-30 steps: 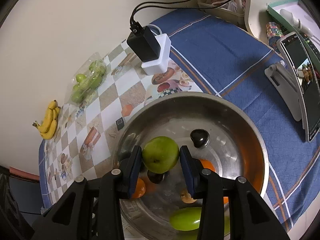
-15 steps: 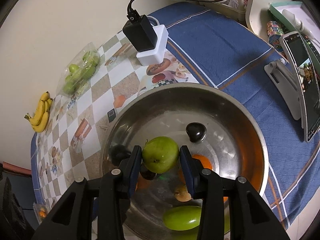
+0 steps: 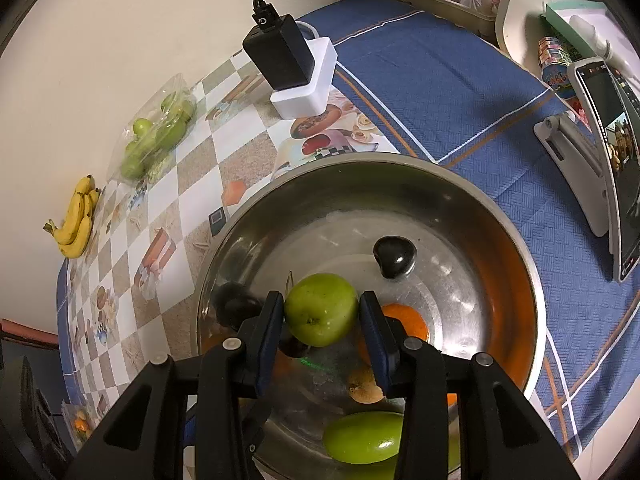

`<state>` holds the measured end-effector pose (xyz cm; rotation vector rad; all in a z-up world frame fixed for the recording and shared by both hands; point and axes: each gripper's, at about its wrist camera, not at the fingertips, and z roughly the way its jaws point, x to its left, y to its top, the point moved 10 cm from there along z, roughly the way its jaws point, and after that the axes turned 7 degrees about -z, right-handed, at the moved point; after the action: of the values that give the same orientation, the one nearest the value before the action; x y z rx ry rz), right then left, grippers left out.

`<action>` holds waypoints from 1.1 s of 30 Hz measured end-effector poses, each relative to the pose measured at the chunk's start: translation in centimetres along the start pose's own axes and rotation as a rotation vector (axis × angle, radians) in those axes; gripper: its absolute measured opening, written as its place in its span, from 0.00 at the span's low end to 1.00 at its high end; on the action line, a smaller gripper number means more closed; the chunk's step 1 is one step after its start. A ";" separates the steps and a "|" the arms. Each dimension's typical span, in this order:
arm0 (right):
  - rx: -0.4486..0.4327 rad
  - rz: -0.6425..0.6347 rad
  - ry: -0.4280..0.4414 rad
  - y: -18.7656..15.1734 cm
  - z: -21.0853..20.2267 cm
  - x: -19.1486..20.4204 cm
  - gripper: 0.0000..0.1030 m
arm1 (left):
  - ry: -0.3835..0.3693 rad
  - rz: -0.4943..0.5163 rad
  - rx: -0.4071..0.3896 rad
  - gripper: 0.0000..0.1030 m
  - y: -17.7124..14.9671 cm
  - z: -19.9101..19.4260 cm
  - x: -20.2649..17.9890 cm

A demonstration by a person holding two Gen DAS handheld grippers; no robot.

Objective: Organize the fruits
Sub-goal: 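Open both grippers over the steel plate to drop the apple and brown fruit, then withdraw both open grippers away from the steel plate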

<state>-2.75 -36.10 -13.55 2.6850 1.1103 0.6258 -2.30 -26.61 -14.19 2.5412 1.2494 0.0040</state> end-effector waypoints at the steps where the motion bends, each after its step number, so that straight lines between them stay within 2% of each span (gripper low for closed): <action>1: -0.002 0.001 0.002 0.0 0.0 0.0 0.40 | -0.002 -0.002 0.000 0.27 0.0 0.0 0.0; 9: -0.028 -0.012 0.005 0.5 -0.8 0.3 0.40 | -0.016 -0.019 0.005 0.29 0.2 -0.2 0.1; 13: -0.051 -0.024 0.004 0.9 -1.5 0.6 0.40 | -0.019 -0.023 0.001 0.39 0.3 -0.4 0.2; 19: -0.053 -0.026 0.004 1.0 -1.7 0.6 0.40 | -0.026 -0.051 -0.021 0.40 1.0 -1.2 0.8; 26: -0.051 -0.023 -0.002 1.0 -1.6 0.5 0.40 | 0.006 -0.167 -0.038 0.40 2.0 -1.6 4.5; 31: -0.033 -0.039 -0.006 0.8 -1.2 0.8 0.40 | 0.089 -0.268 -0.095 0.40 2.7 -2.8 8.6; 33: -0.027 -0.052 -0.009 0.7 -1.0 1.0 0.40 | 0.126 -0.326 -0.117 0.45 3.0 -3.3 11.0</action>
<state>-2.09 -35.91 -12.08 2.6249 1.1564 0.6152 6.40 -18.91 -11.72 2.2423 1.6477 0.1627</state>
